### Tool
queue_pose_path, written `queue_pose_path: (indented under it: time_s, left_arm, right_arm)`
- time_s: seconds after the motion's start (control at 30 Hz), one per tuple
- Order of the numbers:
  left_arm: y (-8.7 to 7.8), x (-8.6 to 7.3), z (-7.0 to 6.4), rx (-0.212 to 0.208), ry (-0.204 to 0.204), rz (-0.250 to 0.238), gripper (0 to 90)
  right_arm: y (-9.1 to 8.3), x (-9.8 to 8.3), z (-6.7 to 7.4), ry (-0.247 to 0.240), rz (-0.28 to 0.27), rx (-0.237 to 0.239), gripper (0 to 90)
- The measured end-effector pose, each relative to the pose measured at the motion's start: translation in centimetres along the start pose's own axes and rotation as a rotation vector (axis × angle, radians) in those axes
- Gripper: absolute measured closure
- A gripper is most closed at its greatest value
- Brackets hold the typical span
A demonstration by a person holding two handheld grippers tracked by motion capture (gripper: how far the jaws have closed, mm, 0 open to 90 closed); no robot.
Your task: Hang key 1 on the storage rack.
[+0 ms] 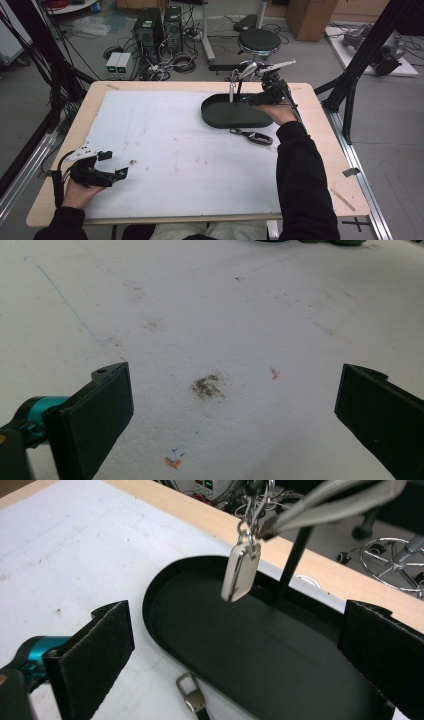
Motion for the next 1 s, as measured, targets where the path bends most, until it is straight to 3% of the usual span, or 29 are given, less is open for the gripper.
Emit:
queue_pose_path:
  time_s: [0.43,1.0]
  left_arm:
    - [0.0,0.0,0.1,0.001,-0.002,0.003,2.7]
    - [0.1,0.0,0.0,0.001,-0.005,0.001,2.7]
  right_arm:
    - [0.0,-2.5,0.2,-0.013,0.033,0.016,0.8]
    - [2.1,-7.1,0.5,-0.014,0.116,0.056,0.8]
Point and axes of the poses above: each handheld gripper's, and its own axes: y roughly forward along the jaws, x roughly out of its top, z roughly to its left, the point moved 2 cm from there along y, roughly forward along the jaws, and after that the axes turned 1 degree about z, right-handed, at the moved point
